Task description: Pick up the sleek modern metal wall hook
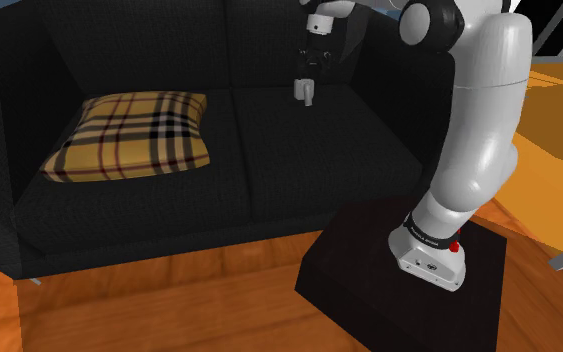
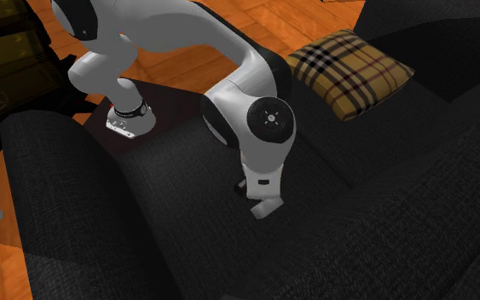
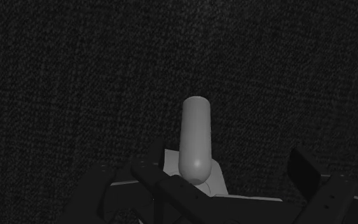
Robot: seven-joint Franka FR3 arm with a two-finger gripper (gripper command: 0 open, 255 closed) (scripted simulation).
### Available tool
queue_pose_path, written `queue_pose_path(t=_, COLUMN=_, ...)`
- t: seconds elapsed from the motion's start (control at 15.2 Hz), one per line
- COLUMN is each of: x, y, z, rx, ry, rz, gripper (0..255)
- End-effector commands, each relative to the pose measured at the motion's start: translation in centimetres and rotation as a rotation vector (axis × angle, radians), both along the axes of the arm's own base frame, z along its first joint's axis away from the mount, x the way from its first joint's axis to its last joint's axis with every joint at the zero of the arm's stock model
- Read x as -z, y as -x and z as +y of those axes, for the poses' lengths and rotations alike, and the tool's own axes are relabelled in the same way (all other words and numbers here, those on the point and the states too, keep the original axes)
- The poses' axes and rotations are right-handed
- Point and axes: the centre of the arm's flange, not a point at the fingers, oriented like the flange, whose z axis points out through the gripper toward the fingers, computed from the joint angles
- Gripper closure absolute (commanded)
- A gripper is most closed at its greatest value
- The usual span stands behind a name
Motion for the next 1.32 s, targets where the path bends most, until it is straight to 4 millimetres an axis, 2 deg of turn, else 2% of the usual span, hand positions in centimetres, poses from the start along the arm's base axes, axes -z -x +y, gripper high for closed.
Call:
queue_pose_path(t=0.0, x=0.8, y=-1.3, z=-2.0, rx=0.028, ry=-0.003, rz=-0.005, gripper=0)
queue_pose_path(t=0.07, x=1.0, y=-1.7, z=-2.6, rx=0.036, ry=-0.004, rz=-0.006, gripper=0)
queue_pose_path(t=0.53, x=4.7, y=-1.7, z=-2.6, rx=0.036, ry=-0.004, rz=-0.006, gripper=0)
queue_pose_path(t=0.66, x=5.0, y=-1.7, z=-2.6, rx=0.036, ry=-0.004, rz=-0.006, gripper=0)
queue_pose_path(t=0.73, x=4.9, y=-1.7, z=-2.6, rx=0.036, ry=-0.004, rz=-0.006, gripper=255)
queue_pose_path(t=1.25, x=4.9, y=-1.6, z=-2.6, rx=0.036, ry=-0.004, rz=-0.006, gripper=255)
